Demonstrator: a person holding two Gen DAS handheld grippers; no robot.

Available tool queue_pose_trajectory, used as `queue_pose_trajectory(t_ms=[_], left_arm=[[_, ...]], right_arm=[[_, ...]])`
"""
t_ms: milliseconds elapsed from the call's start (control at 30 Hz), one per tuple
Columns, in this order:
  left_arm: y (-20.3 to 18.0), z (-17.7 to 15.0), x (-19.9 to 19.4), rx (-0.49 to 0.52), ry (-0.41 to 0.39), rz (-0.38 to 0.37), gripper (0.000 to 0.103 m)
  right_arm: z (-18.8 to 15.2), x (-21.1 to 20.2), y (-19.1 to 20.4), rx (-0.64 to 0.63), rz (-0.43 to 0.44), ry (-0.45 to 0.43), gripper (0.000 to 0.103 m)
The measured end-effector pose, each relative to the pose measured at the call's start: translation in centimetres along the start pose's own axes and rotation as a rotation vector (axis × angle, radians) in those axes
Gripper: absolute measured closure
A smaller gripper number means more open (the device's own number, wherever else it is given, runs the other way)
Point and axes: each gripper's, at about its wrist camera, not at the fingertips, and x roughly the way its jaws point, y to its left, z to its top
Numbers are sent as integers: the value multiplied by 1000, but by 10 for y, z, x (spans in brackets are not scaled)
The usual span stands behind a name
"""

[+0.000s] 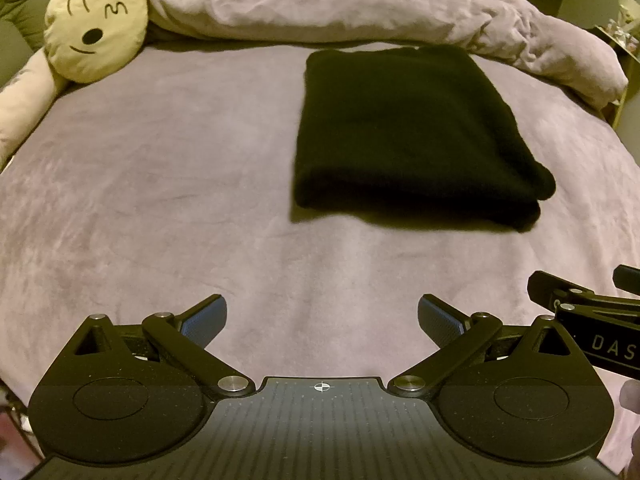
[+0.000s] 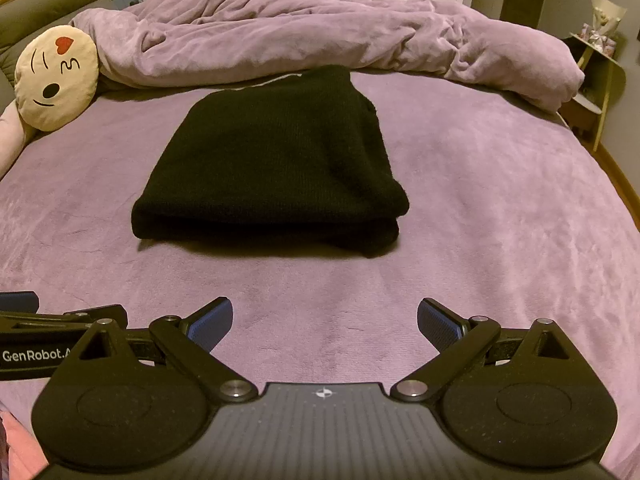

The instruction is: Fold small clothes

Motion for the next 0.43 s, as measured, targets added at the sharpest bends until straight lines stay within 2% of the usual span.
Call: queue_pose_trajectory(t_ms=[433], left_arm=[[-4, -2, -1, 11, -8, 9, 0]], right_arm=[[0, -1, 0, -1, 0, 0, 4]])
